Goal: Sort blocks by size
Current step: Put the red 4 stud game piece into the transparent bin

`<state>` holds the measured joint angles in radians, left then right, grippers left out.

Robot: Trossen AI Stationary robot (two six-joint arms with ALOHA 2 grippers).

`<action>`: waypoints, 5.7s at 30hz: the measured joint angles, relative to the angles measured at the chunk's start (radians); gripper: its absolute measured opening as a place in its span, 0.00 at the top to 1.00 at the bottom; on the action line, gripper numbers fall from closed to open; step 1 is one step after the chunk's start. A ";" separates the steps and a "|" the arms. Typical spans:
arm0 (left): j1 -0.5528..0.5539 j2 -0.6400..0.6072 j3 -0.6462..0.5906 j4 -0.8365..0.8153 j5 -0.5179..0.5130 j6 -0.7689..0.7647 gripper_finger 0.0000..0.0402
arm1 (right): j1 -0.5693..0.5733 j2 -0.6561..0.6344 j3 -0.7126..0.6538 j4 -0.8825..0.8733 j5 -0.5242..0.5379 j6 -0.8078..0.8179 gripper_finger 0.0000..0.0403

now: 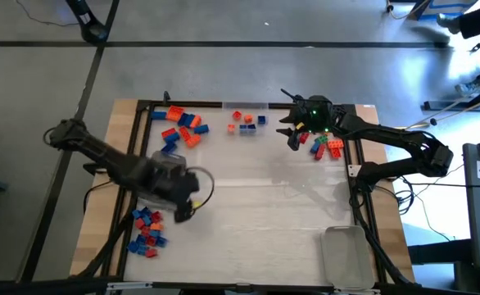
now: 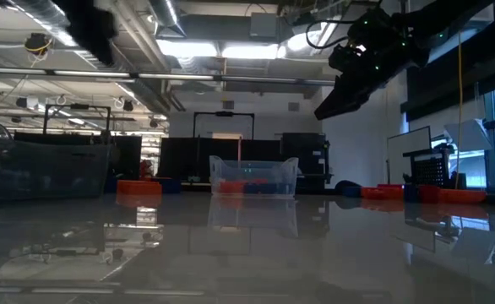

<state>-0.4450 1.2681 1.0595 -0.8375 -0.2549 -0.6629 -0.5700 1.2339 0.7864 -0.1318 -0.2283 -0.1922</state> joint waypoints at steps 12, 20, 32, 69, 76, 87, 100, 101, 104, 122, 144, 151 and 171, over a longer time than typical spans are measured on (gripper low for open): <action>-0.336 0.026 -0.040 -0.023 0.013 -0.712 0.44 | 0.000 0.000 0.000 -0.005 0.001 -0.024 0.52; -0.460 0.039 -0.136 -0.047 0.047 -1.147 0.44 | 0.000 0.000 0.000 -0.004 0.010 -0.024 0.52; -0.442 0.041 -0.262 -0.044 0.122 -1.327 0.44 | 0.000 0.000 0.000 -0.028 0.069 -0.023 0.52; -0.237 0.043 -0.380 0.340 0.002 -0.756 0.44 | 0.000 0.000 0.000 -0.029 0.087 -0.022 0.52; -0.228 0.043 -0.306 0.322 0.004 -0.596 0.44 | 0.000 0.000 0.000 -0.030 0.087 -0.022 0.52; -0.236 0.108 -0.300 0.247 -0.019 -0.311 0.44 | 0.000 0.000 0.000 -0.062 0.087 -0.022 0.52; -0.234 0.234 -0.301 0.238 -0.046 -0.298 0.44 | 0.000 0.000 0.000 -0.058 0.088 -0.022 0.52; -0.233 0.232 -0.301 0.238 -0.048 -0.299 0.44 | 0.000 0.000 0.000 -0.058 0.088 -0.022 0.52; -0.233 0.229 -0.301 0.244 -0.051 -0.296 0.44 | 0.000 0.000 0.000 -0.058 0.088 -0.022 0.52; -0.211 0.244 -0.332 0.284 -0.053 -0.332 0.69 | 0.000 0.000 0.000 -0.060 0.087 -0.022 0.52; -0.067 0.082 -0.062 0.176 -0.194 0.043 0.68 | 0.000 0.000 0.000 -0.057 0.087 -0.022 0.52; 0.209 0.063 -0.055 0.355 -0.283 0.404 0.68 | 0.000 0.000 0.000 -0.053 0.087 -0.022 0.52; 0.940 0.432 -0.056 1.123 0.105 0.752 0.68 | 0.000 0.000 0.000 0.011 0.087 -0.014 0.52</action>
<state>0.4952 1.7002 1.0040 0.2858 -0.1498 0.0891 -0.5697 1.2335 0.7864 -0.1211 -0.1417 -0.2066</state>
